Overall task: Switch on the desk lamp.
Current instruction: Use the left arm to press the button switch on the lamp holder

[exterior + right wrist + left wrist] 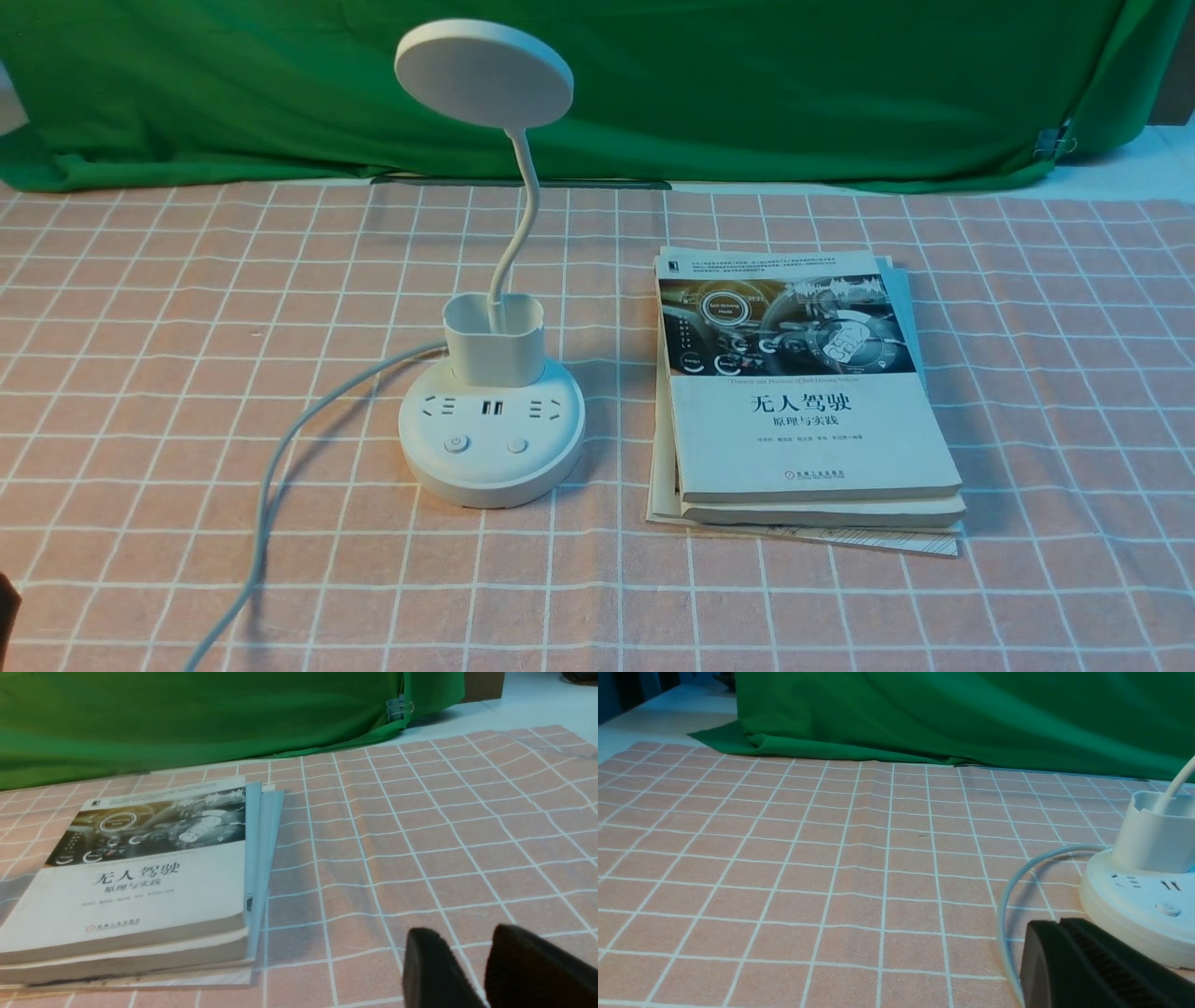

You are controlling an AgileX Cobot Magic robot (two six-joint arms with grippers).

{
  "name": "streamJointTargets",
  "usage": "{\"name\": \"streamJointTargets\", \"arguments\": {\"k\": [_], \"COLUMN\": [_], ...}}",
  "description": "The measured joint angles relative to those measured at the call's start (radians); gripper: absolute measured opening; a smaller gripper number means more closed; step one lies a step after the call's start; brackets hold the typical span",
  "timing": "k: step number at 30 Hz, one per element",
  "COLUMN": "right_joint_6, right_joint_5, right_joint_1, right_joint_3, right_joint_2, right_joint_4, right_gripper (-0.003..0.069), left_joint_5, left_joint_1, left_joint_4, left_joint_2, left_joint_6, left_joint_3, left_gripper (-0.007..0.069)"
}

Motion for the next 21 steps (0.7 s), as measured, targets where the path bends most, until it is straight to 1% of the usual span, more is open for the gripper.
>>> {"name": "streamJointTargets", "arguments": {"k": [1,4,5,6,9,10,21], "right_joint_6": [0.0,0.0,0.0,0.0,0.0,0.0,0.0], "right_joint_5": [0.0,0.0,0.0,0.0,0.0,0.0,0.0], "right_joint_1": [0.0,0.0,0.0,0.0,0.0,0.0,0.0], "right_joint_3": [0.0,0.0,0.0,0.0,0.0,0.0,0.0], "right_joint_2": [0.0,0.0,0.0,0.0,0.0,0.0,0.0], "right_joint_4": [0.0,0.0,0.0,0.0,0.0,0.0,0.0], "right_gripper": [0.0241,0.0241,0.0241,0.0241,0.0241,0.0241,0.0241], "left_joint_5": [-0.011,-0.024,-0.024,-0.025,-0.042,-0.053,-0.133], "left_joint_1": [0.0,0.0,0.0,0.0,0.0,0.0,0.0], "left_joint_4": [-0.026,-0.336,-0.404,-0.529,-0.706,-0.719,-0.707], "left_joint_2": [0.0,0.0,0.0,0.0,0.0,0.0,0.0], "left_joint_6": [-0.016,-0.213,-0.255,-0.33,-0.416,-0.425,-0.509], "left_joint_3": [0.0,0.0,0.0,0.0,0.0,0.0,0.0], "left_gripper": [0.0021,0.0021,0.0021,0.0021,0.0021,0.0021,0.0021]}}
